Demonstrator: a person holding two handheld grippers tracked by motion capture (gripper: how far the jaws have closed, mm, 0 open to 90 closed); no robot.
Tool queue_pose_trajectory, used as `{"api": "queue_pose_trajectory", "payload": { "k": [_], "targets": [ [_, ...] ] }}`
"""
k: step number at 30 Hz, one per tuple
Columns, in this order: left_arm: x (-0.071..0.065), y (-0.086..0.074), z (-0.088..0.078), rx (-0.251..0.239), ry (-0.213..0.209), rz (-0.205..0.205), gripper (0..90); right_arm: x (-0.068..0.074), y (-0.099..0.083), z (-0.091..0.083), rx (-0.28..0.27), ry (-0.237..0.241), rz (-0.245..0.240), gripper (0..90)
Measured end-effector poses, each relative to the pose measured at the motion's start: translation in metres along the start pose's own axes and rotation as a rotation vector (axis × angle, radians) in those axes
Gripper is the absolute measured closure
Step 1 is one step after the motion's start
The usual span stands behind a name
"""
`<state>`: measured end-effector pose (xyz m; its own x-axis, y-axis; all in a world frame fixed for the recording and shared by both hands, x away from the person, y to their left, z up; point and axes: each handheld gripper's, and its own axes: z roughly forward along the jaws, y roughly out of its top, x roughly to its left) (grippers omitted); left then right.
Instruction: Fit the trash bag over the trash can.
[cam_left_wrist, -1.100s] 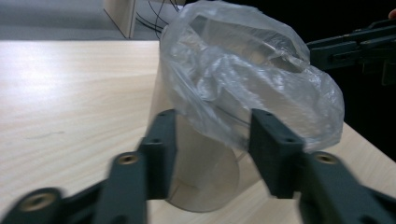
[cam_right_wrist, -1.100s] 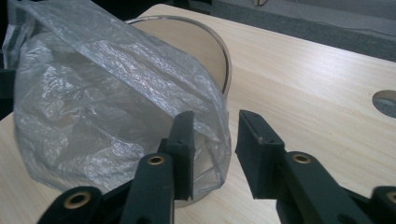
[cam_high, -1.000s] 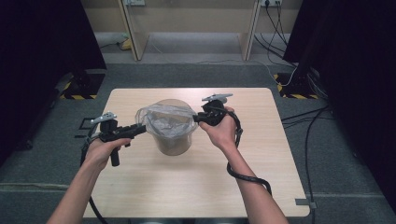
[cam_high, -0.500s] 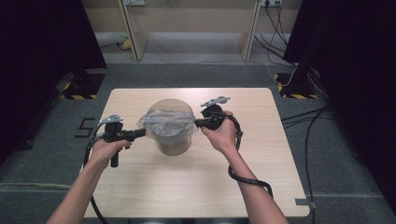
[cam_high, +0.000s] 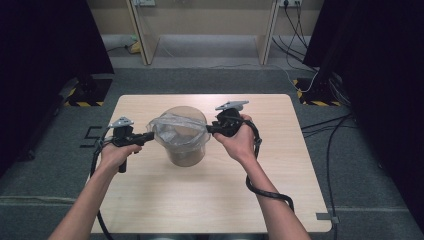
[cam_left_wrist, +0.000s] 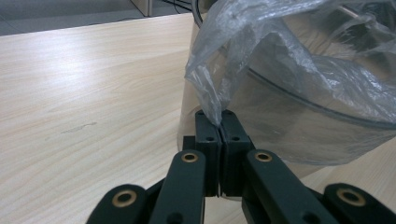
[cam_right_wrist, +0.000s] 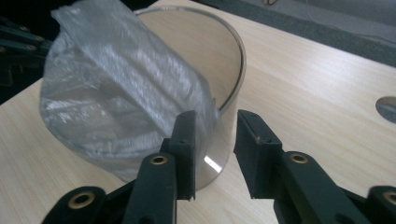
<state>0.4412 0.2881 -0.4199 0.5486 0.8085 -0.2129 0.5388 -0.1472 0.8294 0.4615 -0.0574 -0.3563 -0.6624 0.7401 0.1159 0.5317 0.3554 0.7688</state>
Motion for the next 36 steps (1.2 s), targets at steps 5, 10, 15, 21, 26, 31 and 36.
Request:
{"api": "queue_pose_trajectory", "payload": {
  "k": [5, 10, 15, 21, 26, 31, 36],
  "targets": [
    [0.0, 0.001, -0.001, -0.005, 0.008, 0.002, 87.6, 0.004, 0.008, -0.003, -0.031, 0.019, -0.022, 61.1],
    [0.001, 0.004, 0.0, -0.006, 0.021, 0.01, 87.4, 0.009, 0.012, 0.002, -0.02, 0.03, -0.057, 66.5],
    [0.002, 0.007, 0.0, -0.008, 0.029, 0.02, 87.4, 0.006, 0.011, 0.008, 0.012, 0.014, -0.06, 81.3],
    [0.003, 0.009, 0.002, -0.004, 0.039, 0.027, 87.5, 0.0, 0.011, 0.01, 0.002, -0.009, -0.041, 90.0],
    [0.004, 0.012, 0.004, -0.011, 0.054, 0.05, 86.8, -0.006, 0.009, 0.015, -0.003, -0.037, -0.021, 90.0],
    [0.004, 0.011, 0.005, -0.007, 0.063, 0.088, 83.4, -0.009, 0.004, 0.021, 0.007, -0.059, -0.014, 88.2],
    [0.001, 0.01, -0.007, -0.038, 0.046, 0.146, 61.8, -0.008, 0.001, 0.021, 0.009, -0.057, -0.016, 87.6]
  ]
}}
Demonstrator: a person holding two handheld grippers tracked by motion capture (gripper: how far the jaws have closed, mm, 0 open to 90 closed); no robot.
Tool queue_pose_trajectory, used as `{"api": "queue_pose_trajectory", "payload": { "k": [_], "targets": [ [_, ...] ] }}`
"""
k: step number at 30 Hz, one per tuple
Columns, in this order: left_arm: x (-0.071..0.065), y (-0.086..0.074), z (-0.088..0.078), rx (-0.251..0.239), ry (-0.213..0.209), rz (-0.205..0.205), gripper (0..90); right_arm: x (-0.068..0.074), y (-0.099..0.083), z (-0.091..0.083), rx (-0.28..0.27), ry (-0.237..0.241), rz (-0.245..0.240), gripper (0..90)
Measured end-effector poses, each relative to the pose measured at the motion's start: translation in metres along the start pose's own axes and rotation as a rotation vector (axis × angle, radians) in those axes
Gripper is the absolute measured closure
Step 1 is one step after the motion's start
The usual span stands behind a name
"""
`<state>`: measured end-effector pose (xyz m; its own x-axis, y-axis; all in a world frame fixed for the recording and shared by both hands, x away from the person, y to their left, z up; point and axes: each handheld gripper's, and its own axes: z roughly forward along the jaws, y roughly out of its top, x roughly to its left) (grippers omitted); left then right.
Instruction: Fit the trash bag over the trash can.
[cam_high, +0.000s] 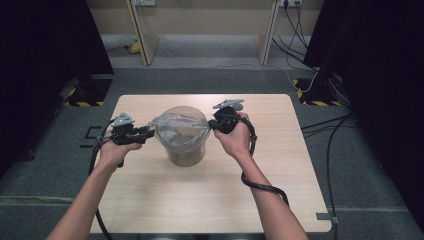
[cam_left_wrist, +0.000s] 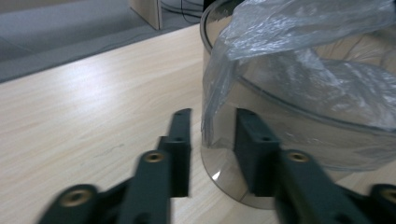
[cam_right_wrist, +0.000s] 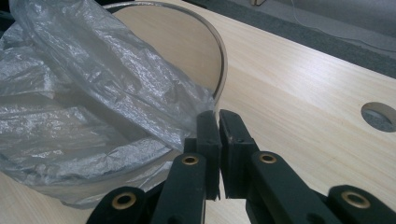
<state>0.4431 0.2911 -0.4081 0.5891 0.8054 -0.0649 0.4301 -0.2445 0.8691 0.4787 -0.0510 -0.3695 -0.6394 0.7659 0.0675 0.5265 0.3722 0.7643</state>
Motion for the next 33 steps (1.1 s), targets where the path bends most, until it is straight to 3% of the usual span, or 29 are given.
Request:
{"api": "queue_pose_trajectory", "payload": {
  "k": [2, 4, 6, 11, 14, 16, 20, 23, 28, 33],
  "targets": [
    [-0.001, 0.0, -0.007, -0.014, -0.013, 0.006, 54.9, 0.0, 0.0, -0.001, -0.001, -0.001, -0.001, 87.6],
    [-0.001, 0.001, -0.014, -0.029, -0.032, 0.025, 52.5, 0.0, 0.001, -0.002, -0.002, 0.0, -0.001, 87.6],
    [0.001, 0.001, -0.016, -0.038, -0.042, 0.018, 50.2, 0.0, 0.001, -0.003, -0.001, -0.001, 0.002, 87.6],
    [0.014, 0.007, -0.01, -0.03, -0.047, 0.013, 48.5, 0.002, 0.001, -0.002, 0.003, 0.001, -0.003, 87.6],
    [0.019, 0.01, -0.004, -0.036, -0.081, 0.014, 56.8, 0.003, 0.002, -0.002, 0.004, 0.006, -0.01, 87.7],
    [0.02, 0.012, -0.001, -0.018, -0.086, 0.044, 67.7, 0.004, 0.002, -0.003, 0.009, 0.01, -0.014, 87.5],
    [0.019, 0.02, 0.004, -0.012, -0.082, 0.046, 80.5, 0.004, 0.004, -0.004, 0.004, 0.018, -0.018, 82.5],
    [0.017, 0.025, 0.007, -0.002, -0.054, 0.066, 82.7, 0.004, 0.006, -0.007, -0.011, 0.019, -0.014, 78.4],
    [0.016, 0.029, 0.009, -0.008, -0.031, 0.063, 83.7, 0.006, 0.013, -0.013, -0.038, 0.027, -0.024, 72.3],
    [0.017, 0.031, 0.012, -0.011, -0.016, 0.058, 84.9, 0.007, 0.014, -0.006, -0.012, 0.04, -0.031, 69.6]
  ]
}}
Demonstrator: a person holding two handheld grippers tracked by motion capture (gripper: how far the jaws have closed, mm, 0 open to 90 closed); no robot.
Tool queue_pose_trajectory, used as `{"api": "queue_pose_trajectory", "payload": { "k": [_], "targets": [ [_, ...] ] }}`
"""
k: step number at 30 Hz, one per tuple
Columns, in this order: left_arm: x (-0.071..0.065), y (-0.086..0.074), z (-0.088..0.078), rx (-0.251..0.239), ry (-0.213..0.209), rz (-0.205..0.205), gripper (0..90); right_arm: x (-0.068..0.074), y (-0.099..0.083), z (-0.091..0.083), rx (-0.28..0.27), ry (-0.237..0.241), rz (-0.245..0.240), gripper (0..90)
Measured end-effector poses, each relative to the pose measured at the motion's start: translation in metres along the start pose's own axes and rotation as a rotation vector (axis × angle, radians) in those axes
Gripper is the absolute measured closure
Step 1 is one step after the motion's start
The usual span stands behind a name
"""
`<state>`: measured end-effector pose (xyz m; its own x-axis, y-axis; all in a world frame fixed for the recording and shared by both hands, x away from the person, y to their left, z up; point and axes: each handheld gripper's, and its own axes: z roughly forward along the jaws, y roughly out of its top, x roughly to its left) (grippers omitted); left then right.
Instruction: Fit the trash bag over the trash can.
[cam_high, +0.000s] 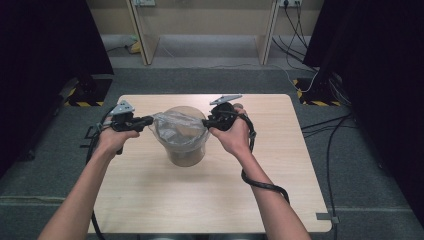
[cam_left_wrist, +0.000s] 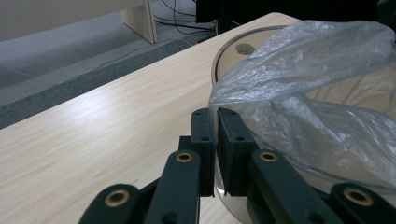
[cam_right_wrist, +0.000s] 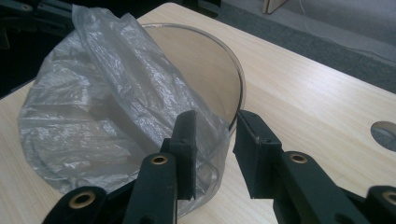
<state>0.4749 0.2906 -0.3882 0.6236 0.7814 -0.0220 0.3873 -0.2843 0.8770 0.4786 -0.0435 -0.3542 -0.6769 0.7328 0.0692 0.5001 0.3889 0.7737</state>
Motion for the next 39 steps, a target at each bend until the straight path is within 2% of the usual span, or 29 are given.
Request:
{"api": "queue_pose_trajectory", "payload": {
  "k": [5, 10, 20, 26, 28, 33, 39],
  "targets": [
    [-0.001, 0.005, 0.005, 0.008, 0.006, 0.02, 85.4, -0.004, -0.001, 0.005, 0.027, 0.004, 0.0, 79.2],
    [-0.001, 0.01, 0.009, 0.005, 0.011, 0.02, 85.9, -0.005, -0.001, 0.006, 0.036, 0.003, -0.014, 89.5],
    [0.004, 0.011, 0.019, 0.009, 0.031, -0.018, 88.2, -0.01, -0.003, 0.012, 0.023, -0.026, 0.026, 90.0],
    [0.003, 0.012, 0.024, 0.008, 0.03, -0.01, 87.9, -0.011, -0.006, 0.017, 0.044, -0.031, 0.029, 90.0],
    [0.002, 0.013, 0.023, 0.008, 0.035, -0.006, 88.2, -0.011, -0.005, 0.014, 0.046, -0.033, 0.026, 86.3],
    [0.0, 0.018, 0.024, 0.007, 0.04, 0.012, 88.3, -0.008, 0.004, 0.002, -0.016, -0.032, 0.026, 74.4],
    [-0.001, 0.021, 0.026, 0.009, 0.045, 0.017, 88.3, 0.001, 0.014, 0.0, -0.037, 0.023, -0.004, 62.9]
  ]
}}
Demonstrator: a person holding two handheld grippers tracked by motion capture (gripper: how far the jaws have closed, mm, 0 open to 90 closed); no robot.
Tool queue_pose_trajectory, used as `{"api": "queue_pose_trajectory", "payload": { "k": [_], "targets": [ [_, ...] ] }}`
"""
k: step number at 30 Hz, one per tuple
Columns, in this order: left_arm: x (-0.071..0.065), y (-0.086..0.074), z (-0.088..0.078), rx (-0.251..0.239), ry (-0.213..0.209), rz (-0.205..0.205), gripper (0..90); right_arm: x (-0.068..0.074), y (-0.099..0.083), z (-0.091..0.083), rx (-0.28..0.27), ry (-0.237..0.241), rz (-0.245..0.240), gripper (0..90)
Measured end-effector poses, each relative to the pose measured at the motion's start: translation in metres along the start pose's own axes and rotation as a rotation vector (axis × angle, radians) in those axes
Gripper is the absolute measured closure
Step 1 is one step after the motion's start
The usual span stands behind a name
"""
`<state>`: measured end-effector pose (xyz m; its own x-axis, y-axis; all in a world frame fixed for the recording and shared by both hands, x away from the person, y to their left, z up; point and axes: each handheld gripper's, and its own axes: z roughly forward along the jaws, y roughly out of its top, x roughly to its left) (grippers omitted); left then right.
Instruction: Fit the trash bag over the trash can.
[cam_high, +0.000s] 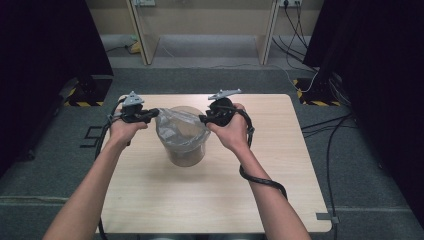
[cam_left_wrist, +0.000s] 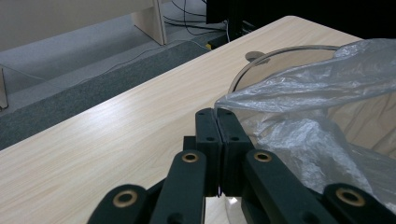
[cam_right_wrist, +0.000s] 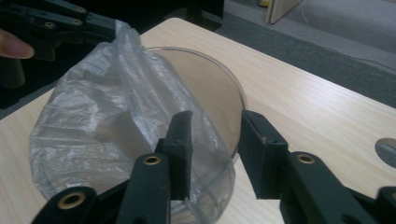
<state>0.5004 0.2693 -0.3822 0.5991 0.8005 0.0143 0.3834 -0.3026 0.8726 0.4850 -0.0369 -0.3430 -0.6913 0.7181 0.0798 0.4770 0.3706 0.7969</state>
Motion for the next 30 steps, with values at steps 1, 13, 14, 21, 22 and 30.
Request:
{"api": "queue_pose_trajectory", "payload": {
  "k": [1, 13, 14, 21, 22, 30],
  "targets": [
    [0.0, 0.0, 0.0, 0.001, 0.001, -0.001, 88.3, 0.0, 0.0, 0.001, 0.007, 0.006, -0.002, 62.0],
    [-0.001, 0.0, 0.007, 0.009, 0.004, 0.011, 88.3, -0.006, -0.007, 0.009, 0.061, -0.02, -0.014, 90.0],
    [-0.001, 0.0, 0.007, 0.01, 0.004, 0.012, 88.2, -0.007, -0.007, 0.009, 0.057, -0.023, -0.011, 90.0],
    [0.0, 0.0, 0.008, 0.01, 0.006, 0.028, 86.2, -0.016, -0.011, 0.017, 0.043, -0.075, 0.026, 90.0],
    [-0.001, 0.0, 0.008, 0.01, 0.006, 0.031, 85.5, -0.016, -0.012, 0.017, 0.044, -0.078, 0.033, 90.0],
    [0.004, 0.001, -0.004, -0.009, 0.015, 0.041, 70.7, -0.019, -0.015, 0.011, 0.013, -0.084, 0.058, 83.1]
  ]
}}
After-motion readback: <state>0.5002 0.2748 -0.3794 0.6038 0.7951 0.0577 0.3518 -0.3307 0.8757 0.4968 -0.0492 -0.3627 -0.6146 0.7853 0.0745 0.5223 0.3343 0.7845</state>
